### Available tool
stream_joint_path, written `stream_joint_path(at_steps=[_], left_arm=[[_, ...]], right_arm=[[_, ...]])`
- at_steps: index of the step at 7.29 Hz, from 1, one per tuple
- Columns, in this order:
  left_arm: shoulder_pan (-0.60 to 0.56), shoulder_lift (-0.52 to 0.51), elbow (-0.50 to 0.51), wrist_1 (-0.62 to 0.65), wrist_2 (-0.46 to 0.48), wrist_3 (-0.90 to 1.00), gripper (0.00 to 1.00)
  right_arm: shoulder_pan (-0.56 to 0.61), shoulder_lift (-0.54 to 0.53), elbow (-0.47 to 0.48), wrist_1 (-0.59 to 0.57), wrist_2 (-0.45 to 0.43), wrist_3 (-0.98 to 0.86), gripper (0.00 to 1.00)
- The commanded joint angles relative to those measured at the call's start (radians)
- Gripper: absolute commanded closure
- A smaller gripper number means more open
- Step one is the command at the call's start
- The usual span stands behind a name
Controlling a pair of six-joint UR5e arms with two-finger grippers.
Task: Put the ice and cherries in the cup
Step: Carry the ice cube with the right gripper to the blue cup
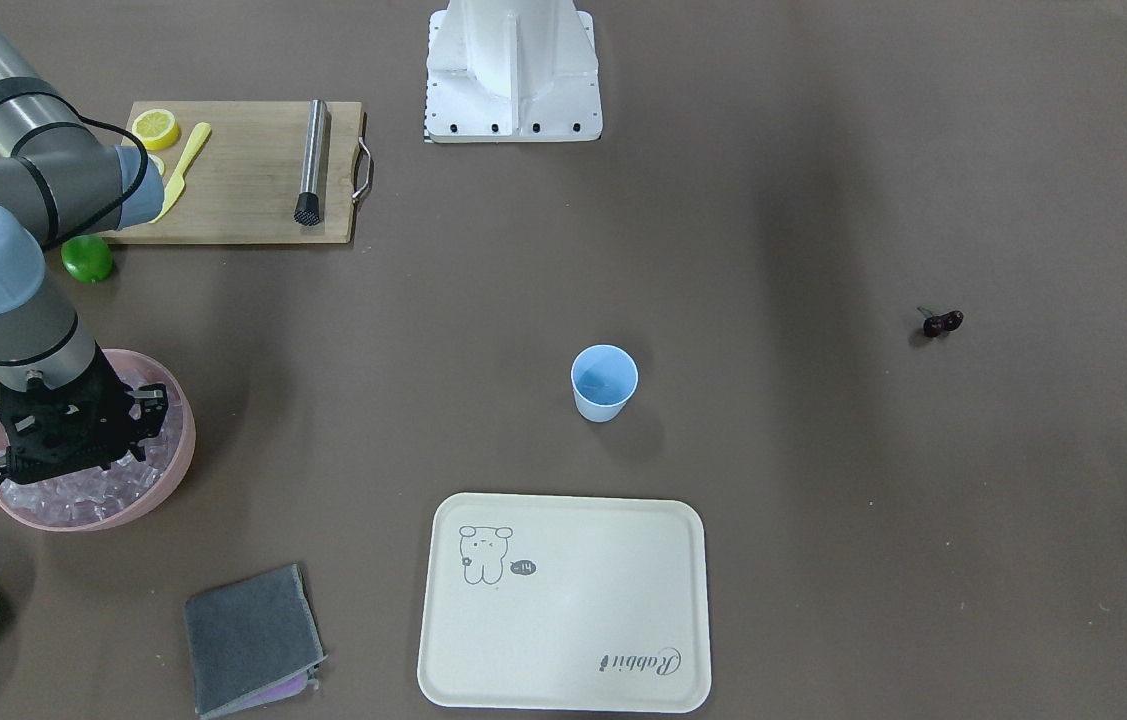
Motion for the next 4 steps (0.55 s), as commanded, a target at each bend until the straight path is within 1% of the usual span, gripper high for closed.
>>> stream_joint_path(at_steps=[1,2,3,4], left_arm=[[0.000,0.000,0.002,0.000,0.001,0.000,0.02],[0.000,-0.002,0.002,0.000,0.001,0.000,0.02],[0.000,-0.002,0.000,0.000,0.001,-0.002,0.02],[0.000,-0.003,0.002,0.002,0.001,-0.003,0.02]], right_arm=[[0.020,0.096,0.111,-0.246,0.020,0.000,0.79],[-0.004,0.154,0.106,-0.278,0.019,0.053,0.79],[-0.053,0.213,0.092,-0.276,0.019,0.177,0.80],[-0.104,0.323,0.028,-0.273,0.016,0.297,0.79]])
